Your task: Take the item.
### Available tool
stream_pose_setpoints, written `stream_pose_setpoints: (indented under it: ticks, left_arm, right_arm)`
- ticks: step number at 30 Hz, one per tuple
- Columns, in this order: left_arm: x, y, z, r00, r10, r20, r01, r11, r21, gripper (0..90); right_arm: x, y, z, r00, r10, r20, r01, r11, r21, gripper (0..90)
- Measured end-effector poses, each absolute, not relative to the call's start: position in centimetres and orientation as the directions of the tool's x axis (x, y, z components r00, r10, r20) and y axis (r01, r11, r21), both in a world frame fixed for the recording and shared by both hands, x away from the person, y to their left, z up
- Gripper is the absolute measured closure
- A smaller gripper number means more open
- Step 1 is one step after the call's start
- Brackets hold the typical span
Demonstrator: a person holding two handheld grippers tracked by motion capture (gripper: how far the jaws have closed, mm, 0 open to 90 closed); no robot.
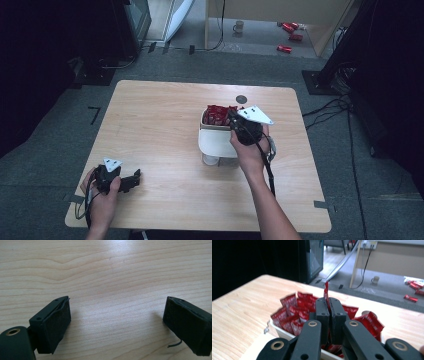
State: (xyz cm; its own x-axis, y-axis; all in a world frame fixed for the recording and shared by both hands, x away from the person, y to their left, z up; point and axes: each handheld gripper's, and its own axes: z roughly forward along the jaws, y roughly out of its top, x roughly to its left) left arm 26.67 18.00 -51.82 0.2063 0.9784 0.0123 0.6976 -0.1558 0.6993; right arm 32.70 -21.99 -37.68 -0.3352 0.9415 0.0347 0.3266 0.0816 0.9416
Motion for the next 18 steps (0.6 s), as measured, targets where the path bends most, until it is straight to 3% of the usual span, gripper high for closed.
stream_pose_setpoints:
  ticks: [18]
  left_arm:
    - [26.7,18.0,-51.8,0.207,0.978,0.012,0.698,-0.156,0.698,8.3]
  right_arm:
    - [30.8,-22.6,-32.9,-0.318,0.948,-0.002,0.193,0.067,0.979,88.7]
